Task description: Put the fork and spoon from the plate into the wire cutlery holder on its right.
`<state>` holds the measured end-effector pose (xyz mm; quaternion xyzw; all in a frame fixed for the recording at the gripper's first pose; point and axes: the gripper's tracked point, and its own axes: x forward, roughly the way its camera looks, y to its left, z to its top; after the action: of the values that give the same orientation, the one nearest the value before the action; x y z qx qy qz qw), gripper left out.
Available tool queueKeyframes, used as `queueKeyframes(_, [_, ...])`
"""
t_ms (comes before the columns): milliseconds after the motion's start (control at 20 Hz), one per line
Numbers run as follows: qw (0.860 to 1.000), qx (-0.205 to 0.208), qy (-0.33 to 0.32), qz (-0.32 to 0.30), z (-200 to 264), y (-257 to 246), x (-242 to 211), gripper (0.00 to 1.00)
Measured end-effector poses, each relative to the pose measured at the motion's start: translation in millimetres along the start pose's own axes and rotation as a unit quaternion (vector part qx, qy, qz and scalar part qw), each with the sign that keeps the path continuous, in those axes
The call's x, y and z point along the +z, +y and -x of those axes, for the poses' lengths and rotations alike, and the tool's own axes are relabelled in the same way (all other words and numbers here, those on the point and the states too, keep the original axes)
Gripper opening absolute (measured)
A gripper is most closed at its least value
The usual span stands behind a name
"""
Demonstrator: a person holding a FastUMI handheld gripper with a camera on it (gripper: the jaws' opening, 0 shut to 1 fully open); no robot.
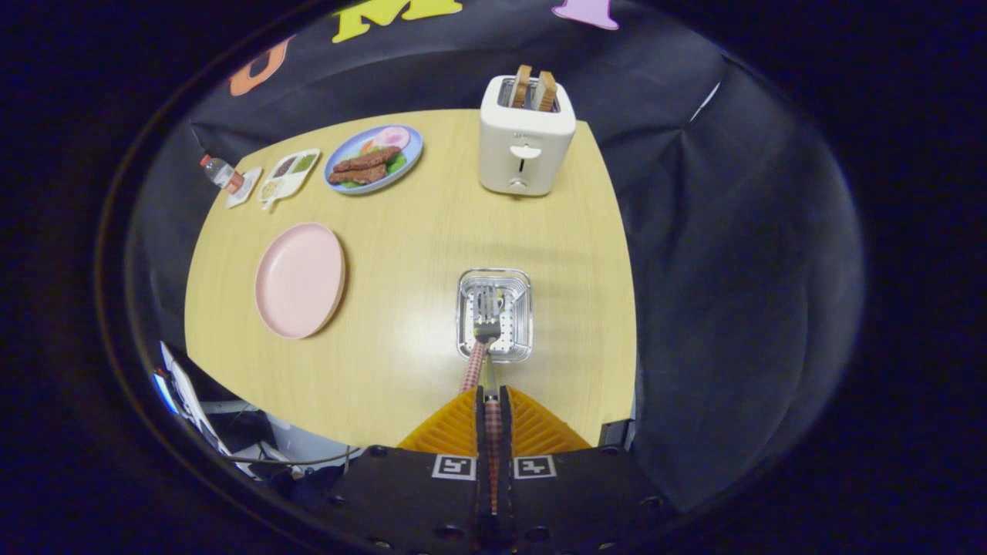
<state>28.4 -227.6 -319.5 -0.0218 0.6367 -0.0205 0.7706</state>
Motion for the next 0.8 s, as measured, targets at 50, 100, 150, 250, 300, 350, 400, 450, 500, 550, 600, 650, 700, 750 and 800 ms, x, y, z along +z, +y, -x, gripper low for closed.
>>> queueKeyframes(50, [1.0,0.001,0.017,-0.004,-3,-1,-2,0.03])
queueKeyframes(100, [0.999,0.002,0.033,-0.01,-7,-2,-3,0.03])
queueKeyframes(150, [0.999,0.006,0.049,-0.016,-9,-2,-6,0.03])
queueKeyframes(250, [0.997,0.012,0.074,-0.031,-16,-3,-5,0.03])
queueKeyframes(300, [0.996,0.014,0.085,-0.035,-20,-5,-4,0.03])
queueKeyframes(350, [0.995,0.015,0.097,-0.036,-27,-4,0,0.03])
queueKeyframes(400, [0.994,0.016,0.103,-0.041,-29,-5,4,0.03])
queueKeyframes(450, [0.993,0.016,0.111,-0.044,-31,-6,6,0.03])
queueKeyframes(500, [0.991,0.016,0.121,-0.047,-35,-8,9,0.03])
queueKeyframes(550, [0.99,0.015,0.133,-0.047,-38,-10,10,0.03])
queueKeyframes(600, [0.988,0.016,0.143,-0.049,-40,-10,11,0.03])
queueKeyframes(650, [0.987,0.016,0.155,-0.048,-43,-10,12,0.03])
queueKeyframes(700, [0.985,0.015,0.165,-0.05,-45,-10,12,0.03])
queueKeyframes(750, [0.984,0.016,0.171,-0.052,-48,-9,14,0.03])
queueKeyframes(800, [0.983,0.018,0.177,-0.052,-50,-8,16,0.03])
